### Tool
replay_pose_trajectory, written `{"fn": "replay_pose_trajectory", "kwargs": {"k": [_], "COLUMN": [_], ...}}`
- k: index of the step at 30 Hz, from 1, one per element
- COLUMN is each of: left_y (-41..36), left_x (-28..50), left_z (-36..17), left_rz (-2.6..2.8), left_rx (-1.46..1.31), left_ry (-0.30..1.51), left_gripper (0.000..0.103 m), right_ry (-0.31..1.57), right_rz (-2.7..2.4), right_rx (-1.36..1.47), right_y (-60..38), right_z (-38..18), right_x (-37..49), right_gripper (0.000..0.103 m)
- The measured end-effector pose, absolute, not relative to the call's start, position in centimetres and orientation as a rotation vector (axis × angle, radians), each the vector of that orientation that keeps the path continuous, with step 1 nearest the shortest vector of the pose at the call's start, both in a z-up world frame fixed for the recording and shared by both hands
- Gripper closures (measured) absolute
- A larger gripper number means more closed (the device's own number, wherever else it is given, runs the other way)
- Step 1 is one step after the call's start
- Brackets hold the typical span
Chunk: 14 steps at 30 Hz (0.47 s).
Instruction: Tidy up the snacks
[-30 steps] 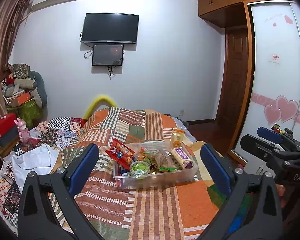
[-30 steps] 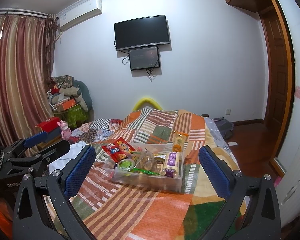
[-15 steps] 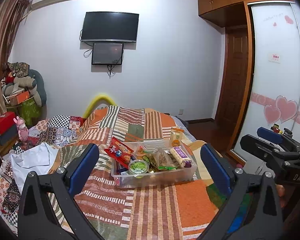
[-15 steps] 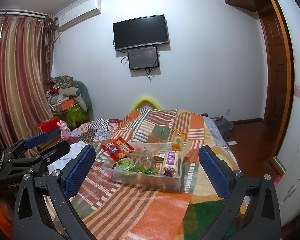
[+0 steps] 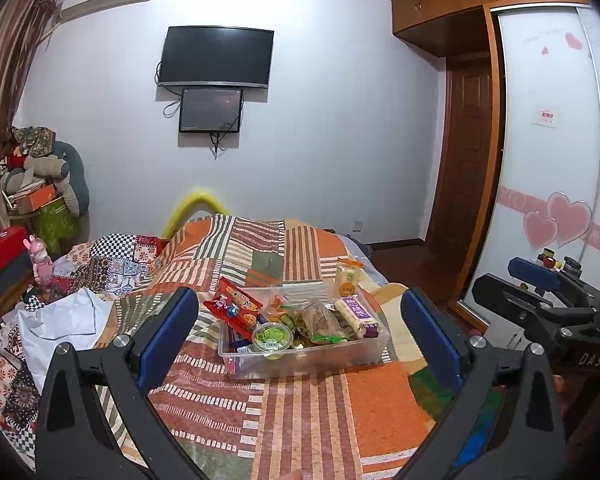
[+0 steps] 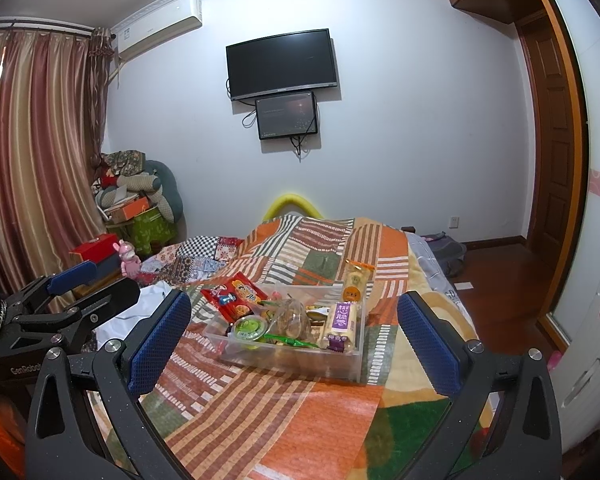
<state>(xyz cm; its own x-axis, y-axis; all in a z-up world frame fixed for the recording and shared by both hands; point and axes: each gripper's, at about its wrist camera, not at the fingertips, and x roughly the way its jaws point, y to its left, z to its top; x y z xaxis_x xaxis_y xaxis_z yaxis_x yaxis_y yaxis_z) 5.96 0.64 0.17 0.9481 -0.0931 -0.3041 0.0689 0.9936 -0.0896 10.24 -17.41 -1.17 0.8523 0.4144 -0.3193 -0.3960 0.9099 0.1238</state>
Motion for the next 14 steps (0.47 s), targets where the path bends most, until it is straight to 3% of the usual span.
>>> {"fn": "replay_pose_trajectory", "kwargs": {"k": [14], "left_y": [1.03], "left_x": [6.05], "left_z": [0.03], "left_rz": [-0.086], "left_rx": [-0.108], "left_ry": [0.326], "left_gripper": [0.0], "right_ry": [0.355], "right_rz": [0.43], "right_rx": [0.051], "right_y": [-17.45], "right_z": [-1.24], "right_x": [10.44], "right_gripper": [0.0]}}
